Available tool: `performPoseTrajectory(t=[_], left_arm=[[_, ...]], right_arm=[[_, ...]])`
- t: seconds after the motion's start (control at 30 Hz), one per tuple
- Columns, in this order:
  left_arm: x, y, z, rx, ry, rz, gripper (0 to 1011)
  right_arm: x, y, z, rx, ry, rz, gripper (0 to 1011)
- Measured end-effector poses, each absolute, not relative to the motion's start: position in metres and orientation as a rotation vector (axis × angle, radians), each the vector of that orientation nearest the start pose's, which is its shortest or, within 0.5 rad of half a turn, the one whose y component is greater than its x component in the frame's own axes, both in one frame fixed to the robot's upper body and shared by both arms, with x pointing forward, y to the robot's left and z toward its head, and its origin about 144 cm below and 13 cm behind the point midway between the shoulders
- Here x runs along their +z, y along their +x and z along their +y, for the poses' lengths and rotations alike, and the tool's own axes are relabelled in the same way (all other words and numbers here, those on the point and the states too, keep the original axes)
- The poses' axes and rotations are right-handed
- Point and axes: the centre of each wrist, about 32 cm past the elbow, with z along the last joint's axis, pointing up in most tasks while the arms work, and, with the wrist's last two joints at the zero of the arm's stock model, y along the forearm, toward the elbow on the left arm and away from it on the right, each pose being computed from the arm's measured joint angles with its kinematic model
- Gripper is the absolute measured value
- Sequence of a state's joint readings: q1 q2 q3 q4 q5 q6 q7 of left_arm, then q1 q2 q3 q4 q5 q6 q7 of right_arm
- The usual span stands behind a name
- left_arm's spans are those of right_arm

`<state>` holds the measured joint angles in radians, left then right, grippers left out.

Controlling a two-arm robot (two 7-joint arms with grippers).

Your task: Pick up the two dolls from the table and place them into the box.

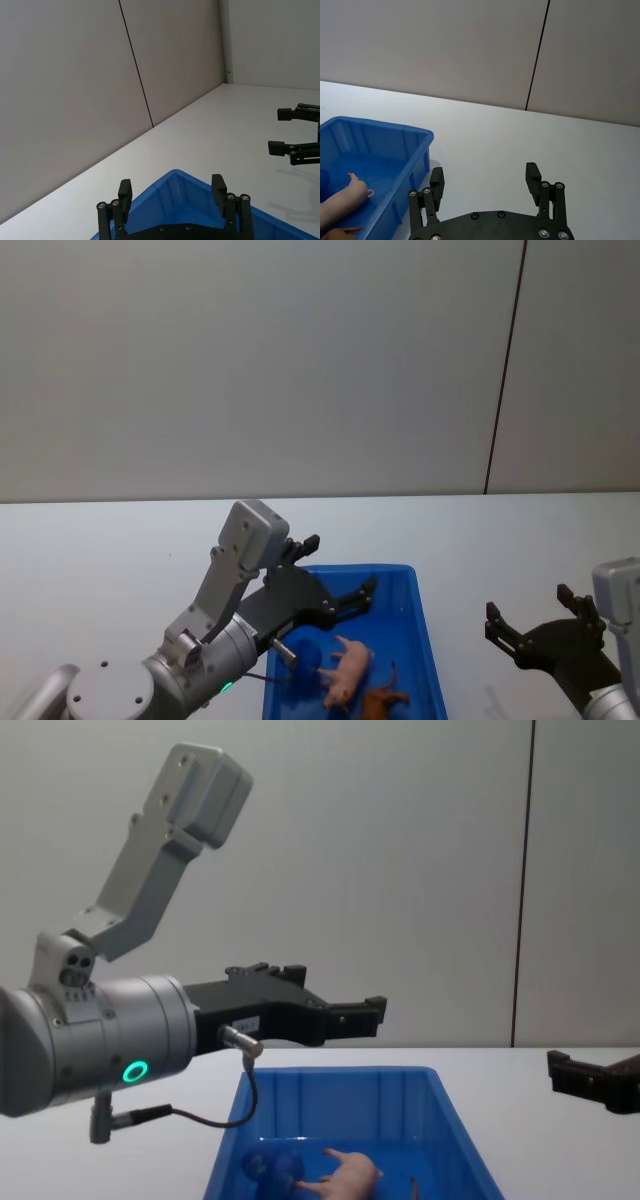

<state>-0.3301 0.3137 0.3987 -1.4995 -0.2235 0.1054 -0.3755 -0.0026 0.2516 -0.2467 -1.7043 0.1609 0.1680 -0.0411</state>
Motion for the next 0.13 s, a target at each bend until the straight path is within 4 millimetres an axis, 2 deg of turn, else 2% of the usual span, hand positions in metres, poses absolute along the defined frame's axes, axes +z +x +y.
performPoseTrajectory(t=[0.13], left_arm=[[1.2119,0.5294,0.2046,0.852,0.124,-0.147,1001]], right_arm=[[1.1703,0.4473,-0.2138,-1.348,-0.141,-0.007,1001]])
